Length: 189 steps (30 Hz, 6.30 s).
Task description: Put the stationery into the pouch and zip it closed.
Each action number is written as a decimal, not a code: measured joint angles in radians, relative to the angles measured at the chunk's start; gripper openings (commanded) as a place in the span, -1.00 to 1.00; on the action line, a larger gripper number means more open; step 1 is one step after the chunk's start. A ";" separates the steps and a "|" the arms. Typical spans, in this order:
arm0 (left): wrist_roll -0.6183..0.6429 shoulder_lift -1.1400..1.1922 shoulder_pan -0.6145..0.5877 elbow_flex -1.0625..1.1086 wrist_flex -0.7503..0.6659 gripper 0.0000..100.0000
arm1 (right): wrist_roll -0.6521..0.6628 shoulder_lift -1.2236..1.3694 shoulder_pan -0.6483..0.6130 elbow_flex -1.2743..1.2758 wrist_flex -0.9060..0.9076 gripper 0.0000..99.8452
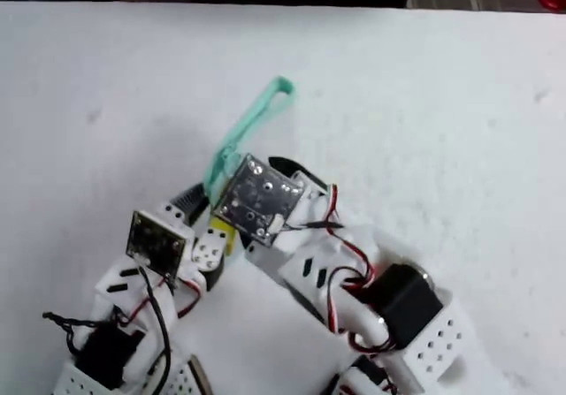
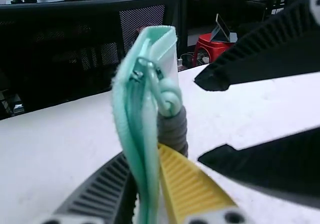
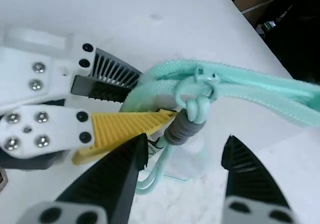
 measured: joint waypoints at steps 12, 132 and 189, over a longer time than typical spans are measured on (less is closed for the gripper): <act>-0.074 -0.002 0.048 0.012 0.000 -0.95 | 0.002 0.135 0.002 0.000 -0.130 -0.67; -0.080 0.000 0.084 -0.048 0.120 -0.96 | -0.677 0.930 0.239 -1.099 0.423 -0.12; 0.267 -0.037 -0.485 -0.084 0.120 -0.51 | -0.456 1.045 0.652 -0.695 0.215 -0.97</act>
